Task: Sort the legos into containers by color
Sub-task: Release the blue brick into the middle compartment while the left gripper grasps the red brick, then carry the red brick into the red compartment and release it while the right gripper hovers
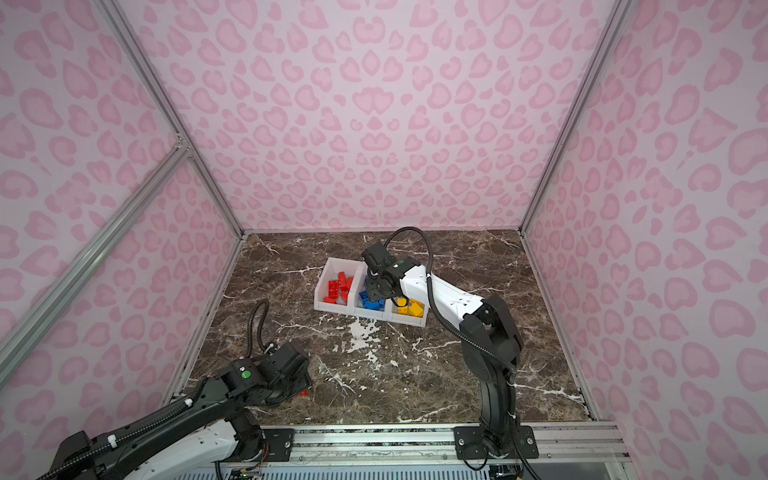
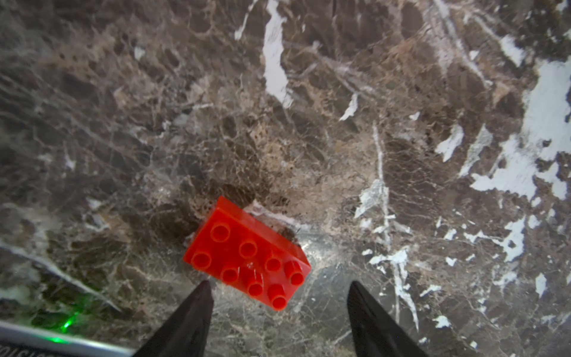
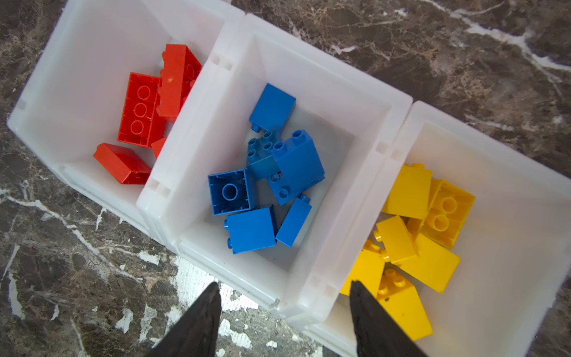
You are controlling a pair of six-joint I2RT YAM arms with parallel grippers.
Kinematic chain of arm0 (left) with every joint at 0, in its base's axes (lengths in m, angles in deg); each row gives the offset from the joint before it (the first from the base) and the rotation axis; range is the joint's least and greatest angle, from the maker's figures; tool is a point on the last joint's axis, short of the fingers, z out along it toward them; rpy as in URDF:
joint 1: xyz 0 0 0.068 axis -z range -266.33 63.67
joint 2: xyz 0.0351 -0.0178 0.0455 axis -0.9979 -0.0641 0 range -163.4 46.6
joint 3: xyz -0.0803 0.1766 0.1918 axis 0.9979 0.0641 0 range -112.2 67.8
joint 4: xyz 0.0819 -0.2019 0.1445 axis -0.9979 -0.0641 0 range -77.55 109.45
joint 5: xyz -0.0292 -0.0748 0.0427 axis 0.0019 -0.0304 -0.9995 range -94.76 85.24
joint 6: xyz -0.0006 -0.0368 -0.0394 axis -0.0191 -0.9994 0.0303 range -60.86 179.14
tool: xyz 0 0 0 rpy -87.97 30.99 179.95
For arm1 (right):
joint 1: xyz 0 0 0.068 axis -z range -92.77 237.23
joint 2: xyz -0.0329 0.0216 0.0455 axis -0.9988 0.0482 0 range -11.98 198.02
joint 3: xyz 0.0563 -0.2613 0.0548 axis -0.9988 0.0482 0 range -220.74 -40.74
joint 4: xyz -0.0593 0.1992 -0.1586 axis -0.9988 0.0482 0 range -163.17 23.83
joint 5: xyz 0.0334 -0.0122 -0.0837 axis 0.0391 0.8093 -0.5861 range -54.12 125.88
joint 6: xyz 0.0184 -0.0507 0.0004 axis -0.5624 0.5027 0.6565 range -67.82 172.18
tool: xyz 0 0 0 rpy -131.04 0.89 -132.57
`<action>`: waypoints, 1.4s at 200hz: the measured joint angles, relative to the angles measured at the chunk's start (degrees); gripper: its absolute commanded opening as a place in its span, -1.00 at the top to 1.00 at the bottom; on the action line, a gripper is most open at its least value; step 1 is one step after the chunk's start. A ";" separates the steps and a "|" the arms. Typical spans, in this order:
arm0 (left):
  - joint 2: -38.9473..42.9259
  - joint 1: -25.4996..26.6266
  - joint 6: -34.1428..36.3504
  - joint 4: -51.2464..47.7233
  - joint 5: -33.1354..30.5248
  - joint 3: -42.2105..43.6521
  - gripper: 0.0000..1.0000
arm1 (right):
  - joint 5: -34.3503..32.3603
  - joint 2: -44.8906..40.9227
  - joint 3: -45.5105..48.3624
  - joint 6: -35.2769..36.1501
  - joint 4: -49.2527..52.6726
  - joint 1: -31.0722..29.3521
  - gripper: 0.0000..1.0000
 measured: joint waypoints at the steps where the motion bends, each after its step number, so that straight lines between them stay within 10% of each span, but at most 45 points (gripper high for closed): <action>1: 0.00 0.02 -0.13 0.00 0.04 0.04 -0.45 | 0.00 0.00 0.02 0.00 0.00 0.00 -0.34; 158: -9.77 -2.97 -1.70 8.24 0.31 0.31 -0.47 | 0.79 -1.92 3.08 -0.02 -0.83 0.11 -0.34; 280: -15.39 -4.46 5.57 11.56 -0.76 -0.48 0.21 | 0.55 -3.58 5.29 -1.07 -0.87 0.11 -0.29</action>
